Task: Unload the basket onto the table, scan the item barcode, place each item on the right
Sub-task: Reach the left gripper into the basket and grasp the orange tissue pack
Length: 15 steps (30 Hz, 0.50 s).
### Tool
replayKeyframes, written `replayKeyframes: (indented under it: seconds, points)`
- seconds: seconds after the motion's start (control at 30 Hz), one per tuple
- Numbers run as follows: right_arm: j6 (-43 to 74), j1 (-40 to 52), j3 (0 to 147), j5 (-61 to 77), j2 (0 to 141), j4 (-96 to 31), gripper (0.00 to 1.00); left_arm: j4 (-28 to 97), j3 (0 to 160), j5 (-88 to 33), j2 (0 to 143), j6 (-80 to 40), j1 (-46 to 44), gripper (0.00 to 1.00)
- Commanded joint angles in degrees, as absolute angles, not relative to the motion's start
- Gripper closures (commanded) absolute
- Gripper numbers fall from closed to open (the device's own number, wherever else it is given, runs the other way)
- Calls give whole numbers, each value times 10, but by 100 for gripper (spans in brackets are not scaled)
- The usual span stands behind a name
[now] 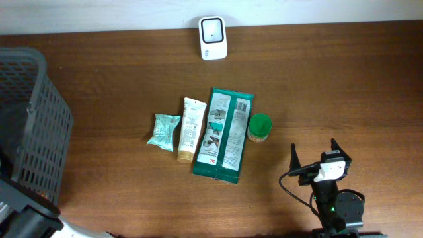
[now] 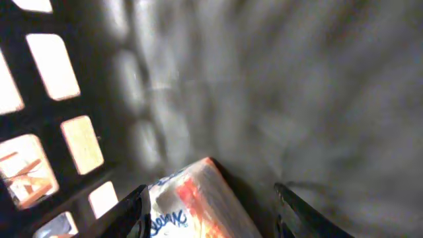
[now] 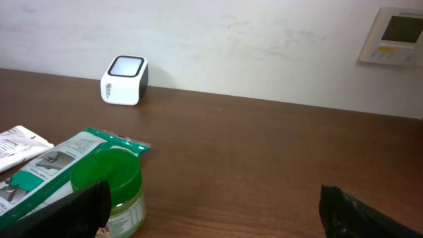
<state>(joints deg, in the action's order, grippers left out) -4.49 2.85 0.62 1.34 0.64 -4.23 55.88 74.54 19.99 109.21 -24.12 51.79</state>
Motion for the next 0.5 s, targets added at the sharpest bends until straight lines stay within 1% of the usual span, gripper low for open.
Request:
replayKeyframes:
  seconds: [0.0, 0.03, 0.07, 0.1, 0.13, 0.17, 0.3, 0.47]
  points:
    - [-40, 34, 3, 8, 4, -45, 2, 543, 717, 208, 1098, -248, 524, 49]
    - [-40, 34, 3, 8, 4, -45, 2, 540, 717, 208, 1098, -248, 524, 54]
    - [-40, 34, 3, 8, 4, -45, 2, 536, 717, 207, 1098, -248, 524, 69]
    - [-40, 34, 3, 8, 4, -45, 2, 535, 717, 206, 1098, -248, 523, 78]
    - [-40, 34, 3, 8, 4, -45, 2, 533, 718, 206, 1098, -248, 523, 91]
    - [-40, 34, 3, 8, 4, -45, 2, 534, 724, 205, 1098, -248, 523, 100]
    - [-40, 34, 3, 8, 4, -45, 2, 553, 770, 172, 1098, -248, 523, 100]
    - [-40, 34, 3, 8, 4, -45, 2, 625, 954, 112, 1098, -248, 521, 100]
